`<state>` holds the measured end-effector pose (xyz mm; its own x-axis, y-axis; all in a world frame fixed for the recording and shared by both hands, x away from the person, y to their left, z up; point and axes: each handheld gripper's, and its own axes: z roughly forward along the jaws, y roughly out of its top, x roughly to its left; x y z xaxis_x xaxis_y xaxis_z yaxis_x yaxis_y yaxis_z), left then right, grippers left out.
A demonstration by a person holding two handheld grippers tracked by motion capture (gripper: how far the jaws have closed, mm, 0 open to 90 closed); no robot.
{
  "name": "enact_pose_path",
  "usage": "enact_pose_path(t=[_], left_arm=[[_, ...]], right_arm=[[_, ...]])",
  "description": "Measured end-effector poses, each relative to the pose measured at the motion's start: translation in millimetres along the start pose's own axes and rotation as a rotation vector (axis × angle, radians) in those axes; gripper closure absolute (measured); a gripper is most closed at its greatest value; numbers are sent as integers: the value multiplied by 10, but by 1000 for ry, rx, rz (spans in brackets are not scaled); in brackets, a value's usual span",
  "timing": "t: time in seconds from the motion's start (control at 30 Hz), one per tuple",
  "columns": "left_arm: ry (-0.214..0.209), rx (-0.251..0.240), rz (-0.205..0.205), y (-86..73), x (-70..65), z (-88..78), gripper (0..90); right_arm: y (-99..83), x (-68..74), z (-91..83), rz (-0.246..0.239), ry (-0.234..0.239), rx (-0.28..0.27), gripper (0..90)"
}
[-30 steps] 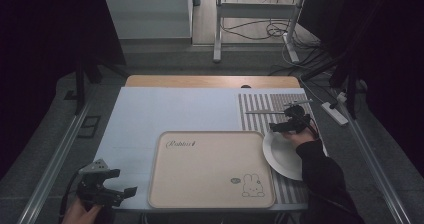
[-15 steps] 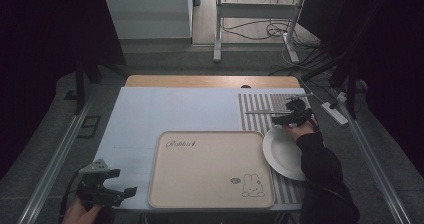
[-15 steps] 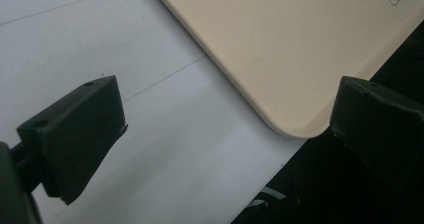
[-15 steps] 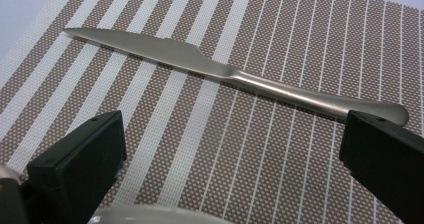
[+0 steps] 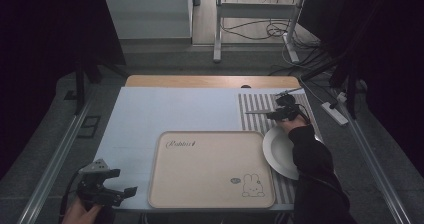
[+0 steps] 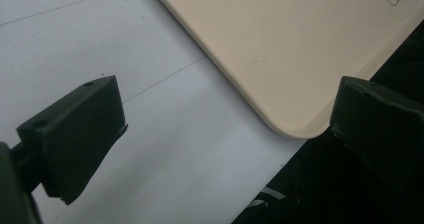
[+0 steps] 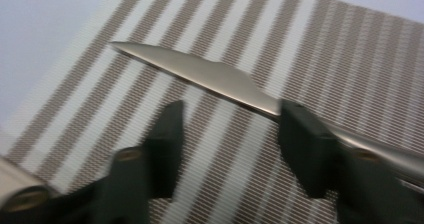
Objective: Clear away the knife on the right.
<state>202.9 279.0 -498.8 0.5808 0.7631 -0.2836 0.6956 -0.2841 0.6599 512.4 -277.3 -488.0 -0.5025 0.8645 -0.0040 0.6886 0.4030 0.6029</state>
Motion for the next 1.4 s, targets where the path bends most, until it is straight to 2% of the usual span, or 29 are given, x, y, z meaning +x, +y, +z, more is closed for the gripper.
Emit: enact_pose_path(t=[0.03, 0.07, 0.1, 0.2, 0.33, 0.5, 0.7, 0.83, 0.97, 1.13, 1.17, 1.33, 1.4], left_arm=[[0, 0, 0, 0, 0, 0, 12], [0, 1, 1, 0, 0, 0, 12], [0, 0, 1, 0, -1, 1, 12], [1, 1, 1, 0, -1, 0, 12], [0, -1, 3, -1, -2, -2, 12], [2, 0, 8, -1, -4, -2, 12], [3, 2, 5, 1, -6, 3, 12], [4, 3, 6, 2, -9, 4, 12], [5, 4, 7, 2, -10, 5, 12], [7, 6, 11, 3, -12, 8, 12], [7, 6, 11, 3, -13, 8, 12], [7, 5, 12, 2, -12, 7, 12], [8, 5, 11, 3, -12, 8, 12]], right_arm=[[0, 0, 0, 0, 0, 0, 575], [43, 25, 38, -2, 40, 18, 716], [43, 25, 38, -2, 40, 18, 716], [119, 98, 131, -43, 65, 43, 900], [175, 132, 216, -39, 78, 66, 900], [251, 124, 355, -32, 61, 96, 900], [298, 56, 404, -7, 43, 75, 900], [366, -43, 451, 12, 5, 70, 900], [389, -96, 477, 10, -26, 57, 900], [414, -170, 509, 39, -66, 38, 900], [433, -182, 517, 32, -100, 43, 900], [456, -171, 507, 16, -126, 51, 900], [465, -168, 459, 12, -109, 24, 834]])
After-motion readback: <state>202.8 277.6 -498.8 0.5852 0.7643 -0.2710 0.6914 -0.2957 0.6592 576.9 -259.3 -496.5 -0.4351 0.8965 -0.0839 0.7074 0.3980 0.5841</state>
